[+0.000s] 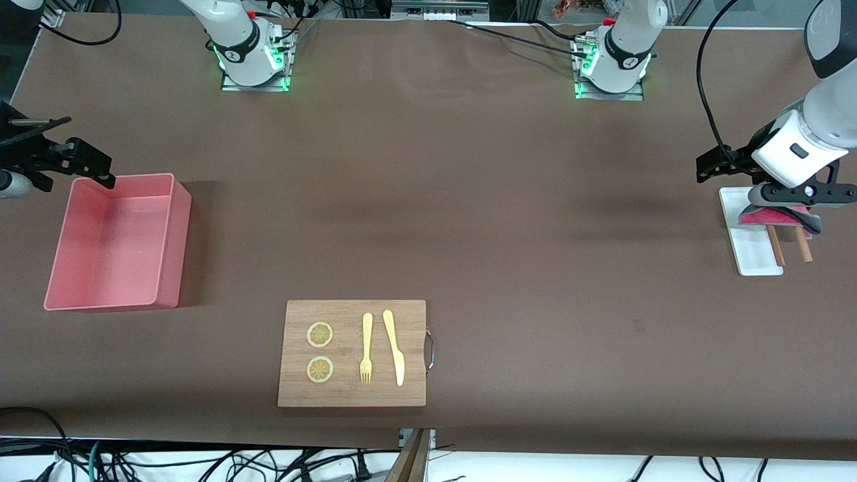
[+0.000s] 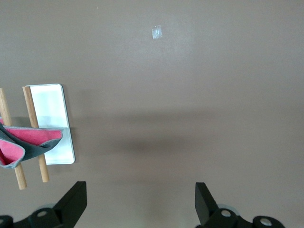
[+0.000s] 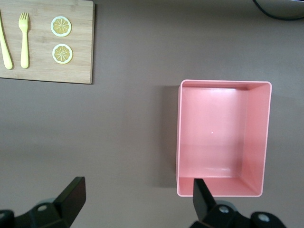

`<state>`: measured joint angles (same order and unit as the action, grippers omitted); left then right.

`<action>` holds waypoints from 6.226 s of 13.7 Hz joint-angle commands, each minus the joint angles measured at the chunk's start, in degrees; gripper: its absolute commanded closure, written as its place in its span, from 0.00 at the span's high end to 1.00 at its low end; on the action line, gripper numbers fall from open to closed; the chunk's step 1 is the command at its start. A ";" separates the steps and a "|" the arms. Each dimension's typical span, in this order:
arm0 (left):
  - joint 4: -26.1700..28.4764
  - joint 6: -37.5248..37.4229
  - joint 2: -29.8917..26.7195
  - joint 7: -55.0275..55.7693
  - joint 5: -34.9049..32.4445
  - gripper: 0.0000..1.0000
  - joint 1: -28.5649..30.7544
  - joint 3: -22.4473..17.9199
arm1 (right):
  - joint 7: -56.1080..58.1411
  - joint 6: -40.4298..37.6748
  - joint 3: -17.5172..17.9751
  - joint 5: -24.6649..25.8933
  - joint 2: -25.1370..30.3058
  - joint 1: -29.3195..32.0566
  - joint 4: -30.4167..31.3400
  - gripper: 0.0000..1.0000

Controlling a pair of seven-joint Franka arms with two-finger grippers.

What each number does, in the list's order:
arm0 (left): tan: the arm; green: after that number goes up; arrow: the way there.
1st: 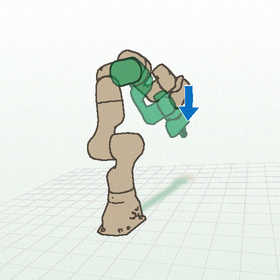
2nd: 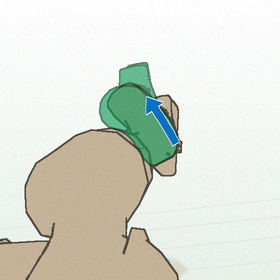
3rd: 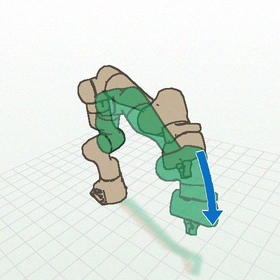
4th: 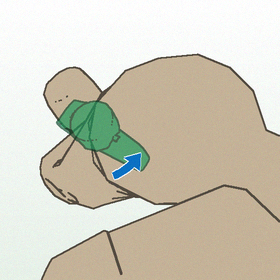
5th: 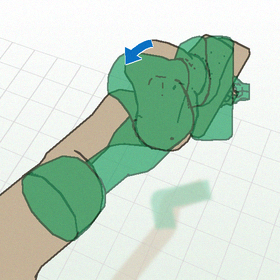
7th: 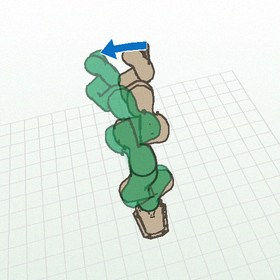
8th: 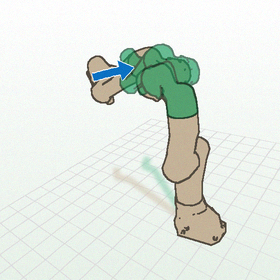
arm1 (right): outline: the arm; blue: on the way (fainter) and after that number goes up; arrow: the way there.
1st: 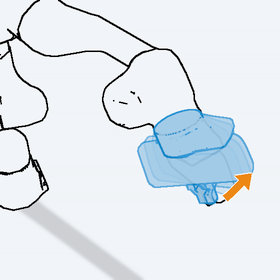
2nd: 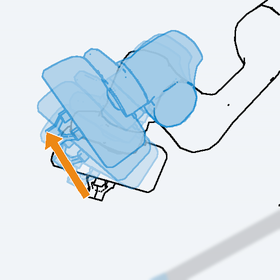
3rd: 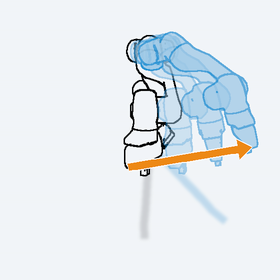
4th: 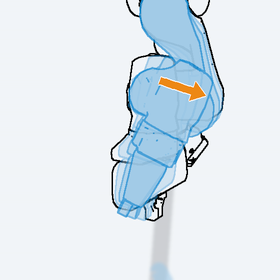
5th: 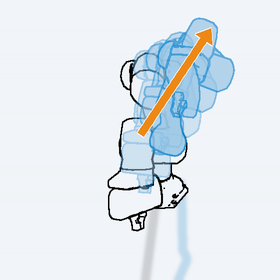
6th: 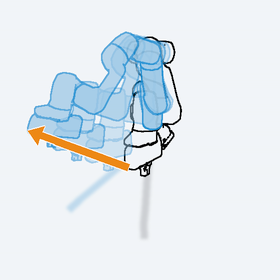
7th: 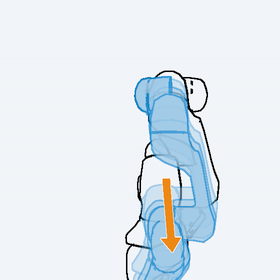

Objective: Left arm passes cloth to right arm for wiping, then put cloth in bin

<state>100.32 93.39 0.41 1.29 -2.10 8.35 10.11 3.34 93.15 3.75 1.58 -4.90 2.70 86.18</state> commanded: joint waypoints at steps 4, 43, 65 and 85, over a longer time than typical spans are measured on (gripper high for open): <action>1.74 1.63 -1.91 0.64 2.01 1.00 0.44 0.44 | 0.43 -0.25 0.11 -0.61 -0.46 0.11 -1.27 1.00; -8.92 3.46 24.10 -25.37 -10.99 1.00 23.63 -0.26 | 0.26 -0.25 0.20 -0.70 -0.46 -0.06 -1.27 1.00; -7.86 -0.93 28.59 -26.61 -11.08 0.09 27.42 -0.35 | 0.26 -0.25 0.20 -0.70 -0.55 0.02 -1.27 1.00; -10.50 -13.32 27.45 -30.86 -16.97 1.00 18.37 0.53 | 0.26 -0.25 0.11 -0.70 -0.46 0.11 -1.27 1.00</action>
<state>89.67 80.03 29.40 -21.22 -17.03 26.60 10.76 3.34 93.18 3.81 1.58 -4.92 2.63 86.15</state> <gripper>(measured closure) 0.000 0.000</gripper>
